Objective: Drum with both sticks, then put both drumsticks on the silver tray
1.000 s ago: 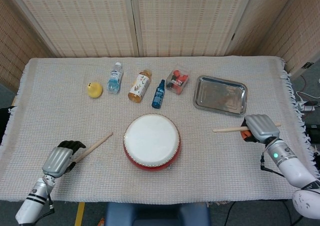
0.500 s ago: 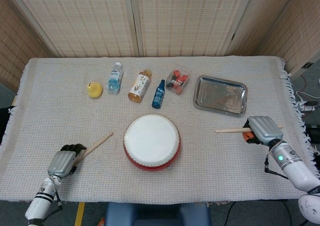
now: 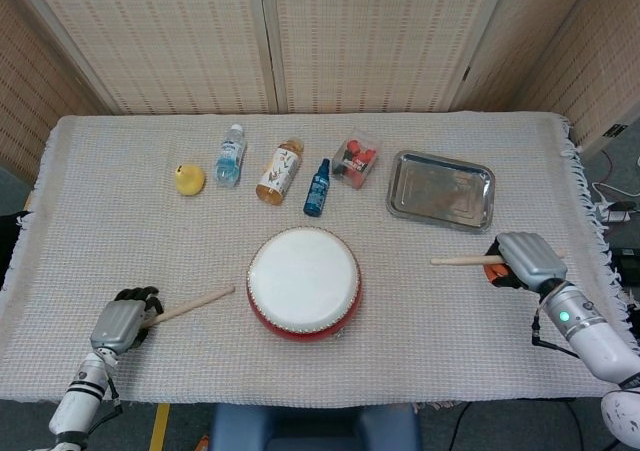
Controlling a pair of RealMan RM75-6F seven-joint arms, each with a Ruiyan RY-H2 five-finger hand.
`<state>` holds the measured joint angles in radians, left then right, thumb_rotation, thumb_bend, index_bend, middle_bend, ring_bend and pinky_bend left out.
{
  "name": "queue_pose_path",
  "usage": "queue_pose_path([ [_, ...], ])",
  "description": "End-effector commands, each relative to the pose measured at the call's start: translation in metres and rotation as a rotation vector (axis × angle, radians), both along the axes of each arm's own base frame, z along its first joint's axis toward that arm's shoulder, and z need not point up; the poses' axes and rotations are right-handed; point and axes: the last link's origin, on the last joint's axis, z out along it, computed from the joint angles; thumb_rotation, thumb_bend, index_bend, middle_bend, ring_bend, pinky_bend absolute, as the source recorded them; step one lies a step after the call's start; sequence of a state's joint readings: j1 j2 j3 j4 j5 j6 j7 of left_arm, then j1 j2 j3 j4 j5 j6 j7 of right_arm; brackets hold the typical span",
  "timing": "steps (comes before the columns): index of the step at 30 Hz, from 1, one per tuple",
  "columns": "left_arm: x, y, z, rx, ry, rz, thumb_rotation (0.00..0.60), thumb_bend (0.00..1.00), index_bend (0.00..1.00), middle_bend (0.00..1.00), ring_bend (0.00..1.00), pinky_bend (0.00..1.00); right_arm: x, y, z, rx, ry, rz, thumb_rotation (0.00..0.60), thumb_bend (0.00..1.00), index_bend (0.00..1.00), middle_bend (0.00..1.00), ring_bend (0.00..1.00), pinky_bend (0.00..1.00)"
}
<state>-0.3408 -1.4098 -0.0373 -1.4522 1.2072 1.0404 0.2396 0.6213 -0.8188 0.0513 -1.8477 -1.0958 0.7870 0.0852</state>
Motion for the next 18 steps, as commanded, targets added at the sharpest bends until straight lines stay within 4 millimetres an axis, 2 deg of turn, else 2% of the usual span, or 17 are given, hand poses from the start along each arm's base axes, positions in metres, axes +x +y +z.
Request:
queue_pose_path([
  [1,-0.003,-0.001,0.001,-0.001,0.001,0.001,0.6,0.35,0.51,0.2,0.15,0.15,0.001,0.0,0.0,0.002,-0.007,0.0,0.6,0.82,1.0,1.0,1.0,1.0],
  [10,-0.019,-0.002,0.015,0.03,0.002,0.024,0.6,0.35,0.54,0.21,0.15,0.15,0.001,-0.001,-0.003,0.007,-0.023,0.002,0.6,0.82,1.0,1.0,1.0,1.0],
  [13,-0.023,-0.002,0.02,0.042,-0.001,0.036,0.6,0.35,0.5,0.21,0.14,0.15,0.001,-0.001,-0.004,0.005,-0.029,0.0,0.6,0.82,1.0,1.0,1.0,1.0],
  [18,-0.019,-0.005,0.021,0.042,-0.015,0.019,0.6,0.35,0.36,0.2,0.14,0.15,0.0,-0.001,-0.004,0.005,-0.038,-0.004,0.6,0.82,1.0,1.0,1.0,1.0],
])
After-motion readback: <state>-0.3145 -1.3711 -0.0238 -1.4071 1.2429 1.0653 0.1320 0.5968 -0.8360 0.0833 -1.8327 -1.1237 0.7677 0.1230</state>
